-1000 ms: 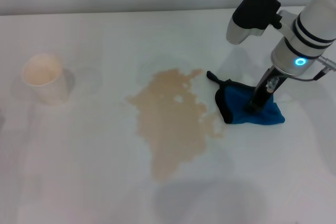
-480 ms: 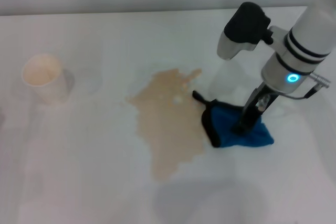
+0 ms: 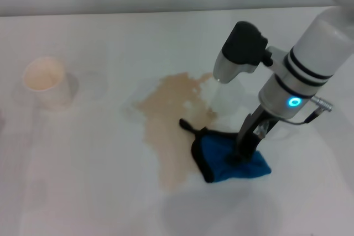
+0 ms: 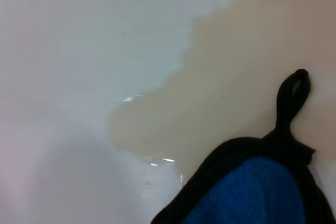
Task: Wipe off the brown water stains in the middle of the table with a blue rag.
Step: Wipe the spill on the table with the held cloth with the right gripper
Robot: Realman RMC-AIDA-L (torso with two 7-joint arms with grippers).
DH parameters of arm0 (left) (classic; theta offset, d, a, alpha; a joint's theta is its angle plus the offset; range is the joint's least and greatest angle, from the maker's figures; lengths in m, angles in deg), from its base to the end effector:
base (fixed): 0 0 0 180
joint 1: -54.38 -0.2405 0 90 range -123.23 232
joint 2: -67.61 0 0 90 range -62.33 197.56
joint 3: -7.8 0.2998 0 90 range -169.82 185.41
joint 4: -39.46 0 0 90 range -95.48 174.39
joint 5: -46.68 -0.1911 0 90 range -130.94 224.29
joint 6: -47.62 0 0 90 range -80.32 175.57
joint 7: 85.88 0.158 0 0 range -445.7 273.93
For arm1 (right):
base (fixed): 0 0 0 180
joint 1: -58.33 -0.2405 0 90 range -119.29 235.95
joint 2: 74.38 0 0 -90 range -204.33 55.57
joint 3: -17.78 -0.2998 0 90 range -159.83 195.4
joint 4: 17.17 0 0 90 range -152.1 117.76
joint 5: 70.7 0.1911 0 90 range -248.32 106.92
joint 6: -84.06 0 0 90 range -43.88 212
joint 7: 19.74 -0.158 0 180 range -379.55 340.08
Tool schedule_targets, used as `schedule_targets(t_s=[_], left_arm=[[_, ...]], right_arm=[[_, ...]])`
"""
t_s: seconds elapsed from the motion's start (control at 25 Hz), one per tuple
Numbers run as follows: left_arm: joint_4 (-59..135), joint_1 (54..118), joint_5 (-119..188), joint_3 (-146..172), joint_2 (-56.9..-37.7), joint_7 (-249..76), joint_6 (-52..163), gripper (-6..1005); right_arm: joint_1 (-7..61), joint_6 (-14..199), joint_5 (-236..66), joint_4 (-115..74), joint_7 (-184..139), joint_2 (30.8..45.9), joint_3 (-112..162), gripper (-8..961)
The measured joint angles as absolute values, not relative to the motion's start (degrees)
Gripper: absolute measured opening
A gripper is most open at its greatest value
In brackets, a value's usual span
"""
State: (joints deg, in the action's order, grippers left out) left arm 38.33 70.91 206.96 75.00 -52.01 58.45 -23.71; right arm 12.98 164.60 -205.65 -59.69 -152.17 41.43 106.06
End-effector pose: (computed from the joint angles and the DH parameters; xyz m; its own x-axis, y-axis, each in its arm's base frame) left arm -0.4098 0.2821 -0.0171 0.4298 0.0960 0.8978 0.9029 -0.0385 -0.4281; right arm 0.2559 0.3570 -0.0896 0.7179 -0.5616 0.4113 -0.5484 -0.8202 -0.1627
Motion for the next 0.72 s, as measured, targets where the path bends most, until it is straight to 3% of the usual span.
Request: schedule_targets(t_s=[0.72], left_arm=[[38.61, 71.48, 206.83, 75.03, -52.00, 58.67, -23.27, 894]], right_arm=[[15.80, 162.32, -187.32, -63.76, -150.87, 41.87, 120.69, 97]])
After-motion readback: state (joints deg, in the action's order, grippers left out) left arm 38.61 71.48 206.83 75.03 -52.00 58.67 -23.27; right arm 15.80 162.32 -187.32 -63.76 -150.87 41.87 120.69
